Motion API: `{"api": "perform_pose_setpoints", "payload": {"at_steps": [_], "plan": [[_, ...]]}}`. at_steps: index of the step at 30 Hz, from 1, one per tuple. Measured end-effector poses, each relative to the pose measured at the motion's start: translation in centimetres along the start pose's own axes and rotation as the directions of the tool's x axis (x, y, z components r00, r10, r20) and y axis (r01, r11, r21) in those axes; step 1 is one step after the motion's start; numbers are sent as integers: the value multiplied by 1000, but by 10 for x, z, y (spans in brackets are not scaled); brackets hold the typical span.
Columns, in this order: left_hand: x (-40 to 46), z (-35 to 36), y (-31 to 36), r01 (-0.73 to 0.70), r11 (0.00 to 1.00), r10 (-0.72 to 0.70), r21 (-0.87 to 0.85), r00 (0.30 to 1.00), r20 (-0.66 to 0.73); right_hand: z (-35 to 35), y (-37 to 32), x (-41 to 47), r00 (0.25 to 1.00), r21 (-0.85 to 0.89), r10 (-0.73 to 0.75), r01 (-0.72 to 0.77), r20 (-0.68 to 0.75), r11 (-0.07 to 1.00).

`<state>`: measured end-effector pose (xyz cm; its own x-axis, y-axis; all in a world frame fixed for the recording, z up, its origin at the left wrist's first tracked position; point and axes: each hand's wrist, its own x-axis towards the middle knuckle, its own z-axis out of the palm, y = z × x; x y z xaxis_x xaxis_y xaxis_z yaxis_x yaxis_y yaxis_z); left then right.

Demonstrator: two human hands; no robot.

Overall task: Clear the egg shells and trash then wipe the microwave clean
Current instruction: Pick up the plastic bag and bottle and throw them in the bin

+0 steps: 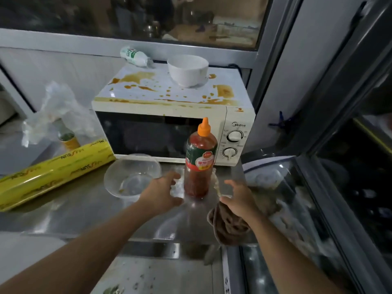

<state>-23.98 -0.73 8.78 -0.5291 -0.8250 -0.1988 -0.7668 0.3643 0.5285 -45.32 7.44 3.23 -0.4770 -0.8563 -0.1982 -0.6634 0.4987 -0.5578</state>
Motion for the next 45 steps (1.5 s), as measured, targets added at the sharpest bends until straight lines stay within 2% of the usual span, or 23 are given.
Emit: {"api": "perform_pose_setpoints", "payload": {"at_steps": [5, 12, 20, 26, 36, 45], "plan": [[22, 13, -3, 49, 998, -50, 35, 999, 3, 19, 13, 40, 998, -105, -34, 39, 56, 994], [29, 15, -7, 75, 996, -75, 45, 997, 10, 34, 22, 59, 998, -158, 15, -6, 56, 987], [23, -6, -2, 45, 996, -41, 75, 998, -46, 7, 9, 48, 996, -62, 88, -90, -34, 994], [5, -28, -1, -32, 997, 38, 76, 996, -75, -21, -12, 8, 989, 7, 61, -61, -134, 998], [-51, -93, -37, -162, 987, 162, 6, 978, -130, -45, -90, -73, 940, 134, 65, -20, -336, 991], [-107, -156, -115, -156, 984, 133, -82, 963, -234, -16, -199, -112, 920, 94, -95, 141, -381, 986]]}}
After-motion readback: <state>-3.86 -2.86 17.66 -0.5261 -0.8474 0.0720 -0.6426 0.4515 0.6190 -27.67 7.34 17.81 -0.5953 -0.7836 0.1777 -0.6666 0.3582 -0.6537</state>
